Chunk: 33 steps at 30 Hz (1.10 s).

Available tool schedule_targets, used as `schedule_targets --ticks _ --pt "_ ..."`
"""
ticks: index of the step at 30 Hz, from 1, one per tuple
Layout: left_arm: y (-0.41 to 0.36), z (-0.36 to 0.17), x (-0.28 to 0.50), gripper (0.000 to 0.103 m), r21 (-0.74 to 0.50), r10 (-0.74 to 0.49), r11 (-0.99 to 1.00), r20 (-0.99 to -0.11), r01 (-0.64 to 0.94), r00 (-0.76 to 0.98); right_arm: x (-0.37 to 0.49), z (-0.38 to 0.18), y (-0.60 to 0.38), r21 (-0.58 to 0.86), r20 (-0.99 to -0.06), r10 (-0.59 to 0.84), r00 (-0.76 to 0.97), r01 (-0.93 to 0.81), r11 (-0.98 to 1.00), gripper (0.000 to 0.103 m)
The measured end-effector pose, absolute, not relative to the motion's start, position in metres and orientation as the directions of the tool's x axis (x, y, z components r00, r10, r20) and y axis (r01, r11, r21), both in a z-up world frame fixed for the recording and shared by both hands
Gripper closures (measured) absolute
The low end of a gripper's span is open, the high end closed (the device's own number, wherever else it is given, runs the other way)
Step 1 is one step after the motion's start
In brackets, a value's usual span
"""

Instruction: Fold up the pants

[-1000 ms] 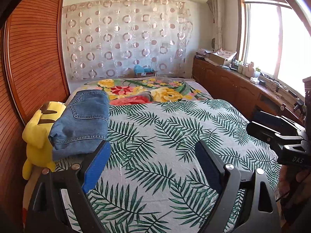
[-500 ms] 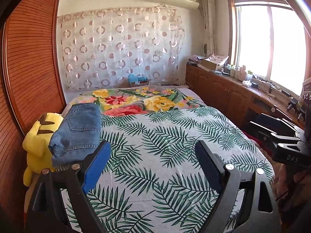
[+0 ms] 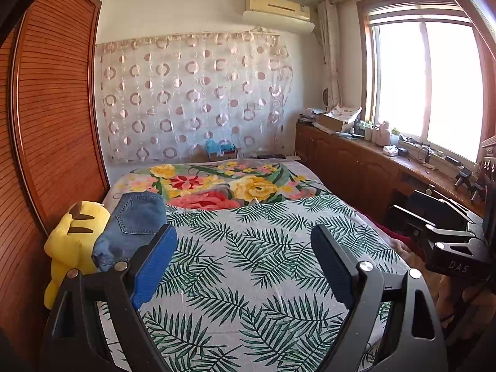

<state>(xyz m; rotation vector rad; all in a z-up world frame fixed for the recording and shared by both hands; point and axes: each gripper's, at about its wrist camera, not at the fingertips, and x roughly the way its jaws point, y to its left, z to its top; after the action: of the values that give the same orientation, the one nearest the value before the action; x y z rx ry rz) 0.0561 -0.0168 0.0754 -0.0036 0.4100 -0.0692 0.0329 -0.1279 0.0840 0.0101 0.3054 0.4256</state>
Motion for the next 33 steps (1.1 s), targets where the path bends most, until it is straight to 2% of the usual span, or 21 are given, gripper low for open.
schedule_targets --ticks 17,33 --pt "-0.002 0.087 0.050 0.014 -0.019 -0.025 1.000 -0.374 0.020 0.927 0.020 0.086 -0.137 0.062 -0.234 0.385 0.893 -0.381 0.922 0.012" --pt "0.006 0.085 0.047 0.014 -0.023 -0.002 1.000 -0.375 -0.007 0.927 0.026 0.083 -0.132 0.057 -0.237 0.380 0.894 -0.378 0.924 0.011"
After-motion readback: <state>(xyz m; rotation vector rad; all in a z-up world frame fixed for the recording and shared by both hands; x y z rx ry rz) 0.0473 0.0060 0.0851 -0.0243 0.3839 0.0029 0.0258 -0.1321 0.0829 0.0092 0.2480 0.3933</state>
